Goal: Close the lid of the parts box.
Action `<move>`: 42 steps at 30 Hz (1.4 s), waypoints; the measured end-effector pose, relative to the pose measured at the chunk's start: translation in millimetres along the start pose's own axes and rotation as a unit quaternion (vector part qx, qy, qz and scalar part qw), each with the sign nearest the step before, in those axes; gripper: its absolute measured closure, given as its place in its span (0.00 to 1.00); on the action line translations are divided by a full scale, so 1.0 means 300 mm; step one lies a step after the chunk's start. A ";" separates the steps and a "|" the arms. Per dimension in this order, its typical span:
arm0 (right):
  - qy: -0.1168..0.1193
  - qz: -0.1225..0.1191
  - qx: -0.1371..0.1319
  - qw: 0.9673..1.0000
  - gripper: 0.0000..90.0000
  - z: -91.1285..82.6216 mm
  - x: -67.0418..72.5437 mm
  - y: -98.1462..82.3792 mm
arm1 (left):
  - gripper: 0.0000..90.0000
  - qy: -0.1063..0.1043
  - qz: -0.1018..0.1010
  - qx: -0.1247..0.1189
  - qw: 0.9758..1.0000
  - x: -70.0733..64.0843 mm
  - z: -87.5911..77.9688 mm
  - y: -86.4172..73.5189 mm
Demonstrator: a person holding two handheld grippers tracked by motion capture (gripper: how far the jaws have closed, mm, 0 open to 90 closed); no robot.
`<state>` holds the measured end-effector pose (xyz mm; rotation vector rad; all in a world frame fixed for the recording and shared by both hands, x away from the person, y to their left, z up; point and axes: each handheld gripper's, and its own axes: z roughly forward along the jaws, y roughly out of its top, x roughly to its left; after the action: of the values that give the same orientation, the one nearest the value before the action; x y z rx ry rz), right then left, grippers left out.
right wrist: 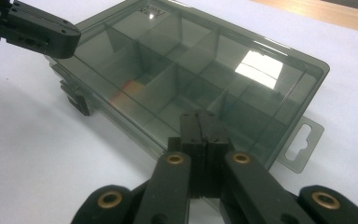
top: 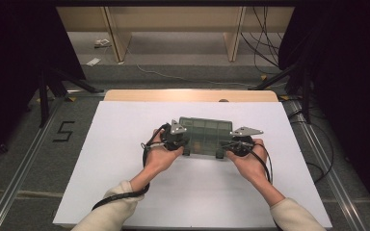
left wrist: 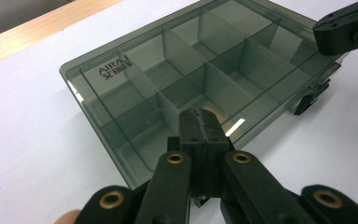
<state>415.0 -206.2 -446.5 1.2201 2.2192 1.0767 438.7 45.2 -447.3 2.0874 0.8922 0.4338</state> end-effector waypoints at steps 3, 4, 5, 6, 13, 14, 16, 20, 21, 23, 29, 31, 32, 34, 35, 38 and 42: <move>0.000 -0.001 0.003 1.000 1.00 0.003 -0.001 -0.003 | 1.00 0.002 0.001 0.002 1.000 0.000 0.002 -0.002; 0.001 0.000 0.004 1.000 1.00 0.005 0.000 -0.005 | 1.00 0.002 0.001 0.003 1.000 0.001 0.003 -0.003; 0.001 0.001 0.005 1.000 1.00 0.006 -0.001 -0.006 | 1.00 0.002 0.001 0.003 1.000 0.001 0.004 -0.004; 0.001 0.000 0.005 1.000 1.00 0.006 -0.001 -0.006 | 1.00 0.002 0.001 0.003 1.000 0.001 0.005 -0.004; 0.003 -0.002 0.011 1.000 1.00 0.010 -0.003 -0.010 | 1.00 0.001 -0.001 0.006 1.000 0.006 0.014 -0.012; 0.005 0.000 0.011 1.000 1.00 0.010 -0.003 -0.010 | 1.00 0.000 0.000 0.006 1.000 0.006 0.014 -0.013; 0.006 0.002 0.009 1.000 1.00 0.010 -0.005 -0.012 | 1.00 0.001 0.003 0.004 1.000 0.004 0.015 -0.015; 0.006 0.000 0.005 1.000 1.00 0.010 -0.005 -0.016 | 1.00 0.000 0.003 0.002 1.000 0.005 0.014 -0.017; 0.006 0.000 0.004 1.000 1.00 0.010 -0.006 -0.016 | 1.00 -0.001 0.002 0.001 1.000 0.005 0.014 -0.017; 0.006 -0.001 0.002 1.000 1.00 0.009 -0.006 -0.019 | 0.99 -0.003 0.003 -0.001 1.000 0.006 0.011 -0.021; 0.002 -0.007 -0.009 1.000 0.93 -0.004 -0.019 -0.037 | 0.93 -0.004 0.008 -0.006 1.000 0.023 -0.014 -0.045; 0.001 -0.011 -0.014 1.000 0.89 -0.009 -0.026 -0.044 | 0.91 -0.003 0.004 -0.010 1.000 0.034 -0.025 -0.057; 0.000 -0.013 -0.014 1.000 0.87 -0.012 -0.029 -0.046 | 0.90 -0.002 0.004 -0.011 1.000 0.038 -0.029 -0.060; -0.003 -0.019 -0.014 1.000 0.83 -0.018 -0.034 -0.049 | 0.87 0.001 0.007 -0.011 1.000 0.047 -0.042 -0.070; -0.004 -0.022 -0.017 1.000 0.80 -0.021 -0.036 -0.052 | 0.86 -0.001 0.010 -0.013 1.000 0.050 -0.049 -0.076; -0.005 -0.028 -0.030 0.999 0.73 -0.032 -0.045 -0.062 | 0.80 -0.002 0.013 -0.019 1.000 0.059 -0.073 -0.095; 0.002 -0.036 -0.049 0.998 0.61 -0.051 -0.056 -0.069 | 0.66 -0.005 0.014 -0.034 0.999 0.072 -0.109 -0.122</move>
<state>403.3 -233.8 -453.3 1.0901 2.1682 1.1461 418.9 94.1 -456.1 2.0398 0.8311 0.4625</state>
